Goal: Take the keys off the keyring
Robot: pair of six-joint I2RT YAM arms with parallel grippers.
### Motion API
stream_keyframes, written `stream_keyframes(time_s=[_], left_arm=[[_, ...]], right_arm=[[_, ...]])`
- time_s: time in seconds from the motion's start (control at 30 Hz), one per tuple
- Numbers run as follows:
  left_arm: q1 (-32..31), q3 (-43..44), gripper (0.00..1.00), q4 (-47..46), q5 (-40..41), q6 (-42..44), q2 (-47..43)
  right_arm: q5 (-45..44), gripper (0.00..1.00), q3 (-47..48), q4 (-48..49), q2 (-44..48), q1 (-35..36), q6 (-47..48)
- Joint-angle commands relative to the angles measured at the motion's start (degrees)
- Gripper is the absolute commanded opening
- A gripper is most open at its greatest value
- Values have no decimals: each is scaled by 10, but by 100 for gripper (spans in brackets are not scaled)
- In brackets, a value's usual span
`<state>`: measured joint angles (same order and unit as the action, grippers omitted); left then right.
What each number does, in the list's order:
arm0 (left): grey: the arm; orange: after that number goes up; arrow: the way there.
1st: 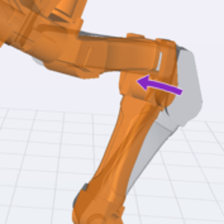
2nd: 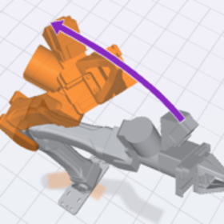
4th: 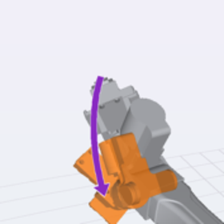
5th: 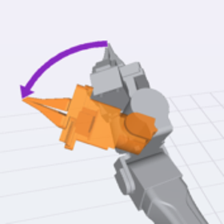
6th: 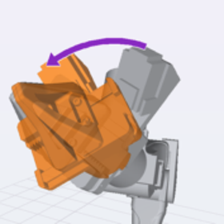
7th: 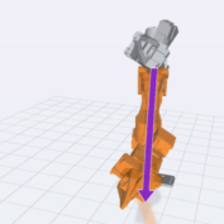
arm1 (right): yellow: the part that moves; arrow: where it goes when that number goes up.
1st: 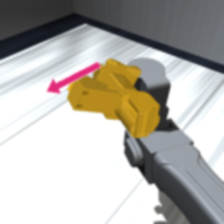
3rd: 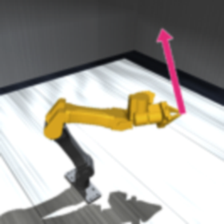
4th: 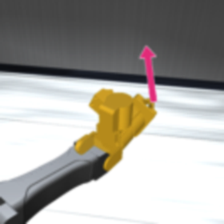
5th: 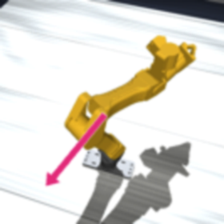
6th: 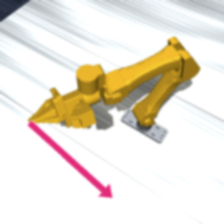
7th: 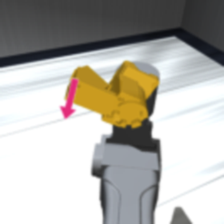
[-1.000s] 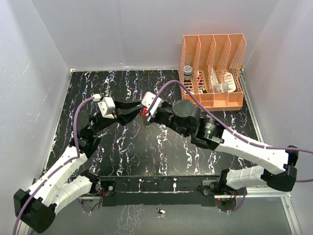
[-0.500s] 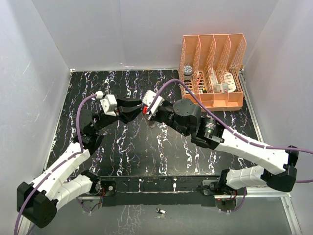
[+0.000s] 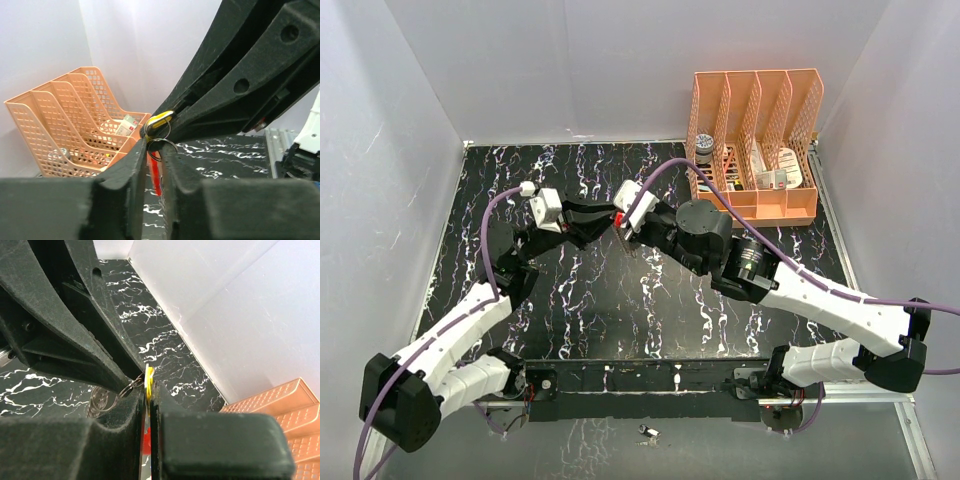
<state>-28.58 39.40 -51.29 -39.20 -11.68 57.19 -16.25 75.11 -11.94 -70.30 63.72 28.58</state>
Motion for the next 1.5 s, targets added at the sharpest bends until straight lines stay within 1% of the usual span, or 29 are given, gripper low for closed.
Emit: stream_keyframes(time_s=[0.0,0.03,0.33,0.47,0.6,0.7,0.8,1.07,1.17,1.33,1.47], left_arm=[[0,7,4,-55,-11,-31,29],[0,7,0,-66,-11,-40,35],[0,9,0,-130,-34,-81,63],[0,4,0,-128,23,-74,54],[0,7,0,-79,108,-54,41],[0,11,0,-61,172,-47,39],[0,21,0,-43,203,-36,40],[0,21,0,-46,218,-32,34],[0,16,0,-65,223,-58,34],[1,12,0,-108,202,-114,37],[0,9,0,-112,215,-128,27]], right_arm=[[45,0,2,60,13,12,-9],[46,0,3,60,14,12,-9],[38,0,9,57,16,12,-6],[34,0,9,58,19,12,-4],[31,0,11,53,19,12,-1],[30,0,14,49,18,12,0],[31,0,16,46,16,12,0],[31,0,19,40,10,12,2],[37,0,16,39,4,12,-1],[43,0,14,34,-11,12,-4],[57,0,16,25,-20,12,-7]])
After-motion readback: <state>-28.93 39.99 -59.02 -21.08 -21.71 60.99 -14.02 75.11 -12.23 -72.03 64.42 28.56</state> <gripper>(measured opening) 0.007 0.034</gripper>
